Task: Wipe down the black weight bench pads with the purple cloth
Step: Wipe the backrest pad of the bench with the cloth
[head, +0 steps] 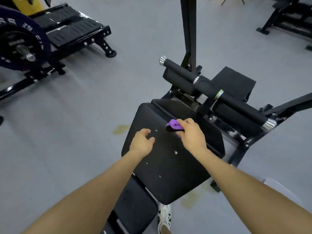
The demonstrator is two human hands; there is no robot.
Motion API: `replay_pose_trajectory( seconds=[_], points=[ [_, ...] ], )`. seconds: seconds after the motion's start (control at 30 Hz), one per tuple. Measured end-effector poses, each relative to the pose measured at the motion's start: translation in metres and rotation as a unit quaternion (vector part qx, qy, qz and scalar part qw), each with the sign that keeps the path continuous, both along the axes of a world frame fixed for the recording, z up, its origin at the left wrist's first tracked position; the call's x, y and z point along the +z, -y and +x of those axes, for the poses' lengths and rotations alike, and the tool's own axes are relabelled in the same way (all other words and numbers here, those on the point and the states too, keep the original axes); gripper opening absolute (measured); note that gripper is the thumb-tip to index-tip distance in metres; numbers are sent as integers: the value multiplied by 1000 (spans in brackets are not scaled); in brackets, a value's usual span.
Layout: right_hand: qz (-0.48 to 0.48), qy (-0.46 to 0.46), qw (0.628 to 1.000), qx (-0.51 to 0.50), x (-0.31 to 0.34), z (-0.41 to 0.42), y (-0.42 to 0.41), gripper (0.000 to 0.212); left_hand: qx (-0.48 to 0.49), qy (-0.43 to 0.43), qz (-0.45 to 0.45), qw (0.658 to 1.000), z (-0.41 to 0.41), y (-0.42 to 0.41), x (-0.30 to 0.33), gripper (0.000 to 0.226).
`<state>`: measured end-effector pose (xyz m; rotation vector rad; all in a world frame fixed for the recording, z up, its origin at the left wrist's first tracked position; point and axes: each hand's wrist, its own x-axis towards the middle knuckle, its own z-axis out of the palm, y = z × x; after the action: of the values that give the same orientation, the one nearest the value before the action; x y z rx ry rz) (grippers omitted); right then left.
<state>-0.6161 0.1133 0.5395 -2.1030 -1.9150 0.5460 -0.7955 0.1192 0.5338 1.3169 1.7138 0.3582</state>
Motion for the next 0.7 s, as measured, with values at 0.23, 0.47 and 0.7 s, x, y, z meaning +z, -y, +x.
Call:
replay_pose_trajectory(
  seconds=[0.23, 0.47, 0.7],
  points=[
    [29, 12, 999, 39, -55, -12, -69, 53, -20, -61, 53, 996, 1, -58, -54, 49],
    [2, 191, 961, 200, -76, -6, -45, 93, -62, -98, 116, 986, -10, -87, -95, 61],
    [73, 265, 915, 294, -78, -70, -117, 57, -75, -94, 149, 981, -34, -88, -126, 65]
  ],
)
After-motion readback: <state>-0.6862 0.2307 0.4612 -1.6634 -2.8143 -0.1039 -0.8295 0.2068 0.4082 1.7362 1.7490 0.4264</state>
